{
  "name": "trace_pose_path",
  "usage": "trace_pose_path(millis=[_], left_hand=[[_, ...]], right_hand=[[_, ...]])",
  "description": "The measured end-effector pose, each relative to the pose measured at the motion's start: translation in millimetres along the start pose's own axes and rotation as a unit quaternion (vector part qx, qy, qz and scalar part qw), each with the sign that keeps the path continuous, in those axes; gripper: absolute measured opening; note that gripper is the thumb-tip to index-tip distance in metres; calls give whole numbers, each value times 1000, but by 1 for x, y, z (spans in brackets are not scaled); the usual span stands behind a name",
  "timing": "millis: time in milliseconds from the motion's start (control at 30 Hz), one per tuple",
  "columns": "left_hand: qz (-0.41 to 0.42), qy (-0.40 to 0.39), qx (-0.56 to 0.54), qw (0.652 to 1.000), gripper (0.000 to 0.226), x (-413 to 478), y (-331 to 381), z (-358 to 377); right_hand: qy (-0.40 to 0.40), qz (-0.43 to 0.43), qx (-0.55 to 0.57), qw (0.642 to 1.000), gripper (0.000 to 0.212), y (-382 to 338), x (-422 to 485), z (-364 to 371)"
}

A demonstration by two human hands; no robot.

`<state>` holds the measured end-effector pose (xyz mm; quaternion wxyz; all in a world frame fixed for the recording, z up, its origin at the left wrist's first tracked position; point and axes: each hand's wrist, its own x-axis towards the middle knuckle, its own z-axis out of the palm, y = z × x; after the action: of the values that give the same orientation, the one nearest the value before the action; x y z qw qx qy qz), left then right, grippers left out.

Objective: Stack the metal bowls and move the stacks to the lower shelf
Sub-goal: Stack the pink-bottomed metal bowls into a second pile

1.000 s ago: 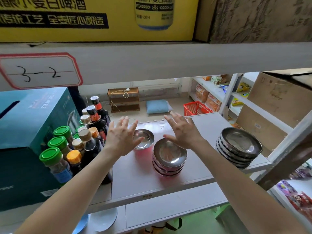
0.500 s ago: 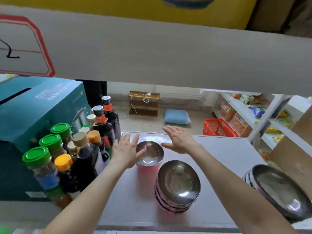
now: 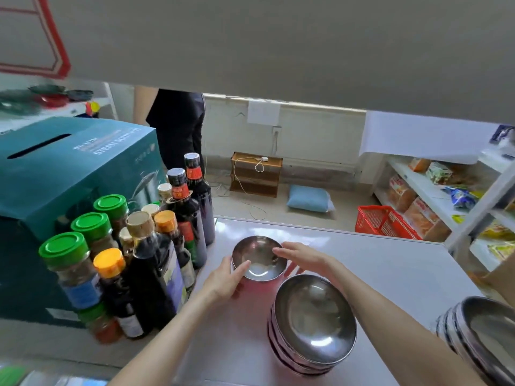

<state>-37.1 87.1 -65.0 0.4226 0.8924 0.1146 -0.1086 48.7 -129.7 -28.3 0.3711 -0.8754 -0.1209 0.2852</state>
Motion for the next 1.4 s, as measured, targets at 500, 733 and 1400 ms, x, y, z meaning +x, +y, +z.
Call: trace_pose_path(millis=[500, 733, 1400], left_hand=[[58, -16, -123, 991, 52, 3, 45, -17], [107, -51, -106, 987, 52, -13, 88, -31], [218, -68, -31, 973, 61, -108, 132, -39]], right_hand=[[21, -34, 132, 990, 36, -19, -40, -20], [86, -31, 141, 986, 32, -35, -83, -42], [306, -48, 136, 941, 41, -48, -214, -6]])
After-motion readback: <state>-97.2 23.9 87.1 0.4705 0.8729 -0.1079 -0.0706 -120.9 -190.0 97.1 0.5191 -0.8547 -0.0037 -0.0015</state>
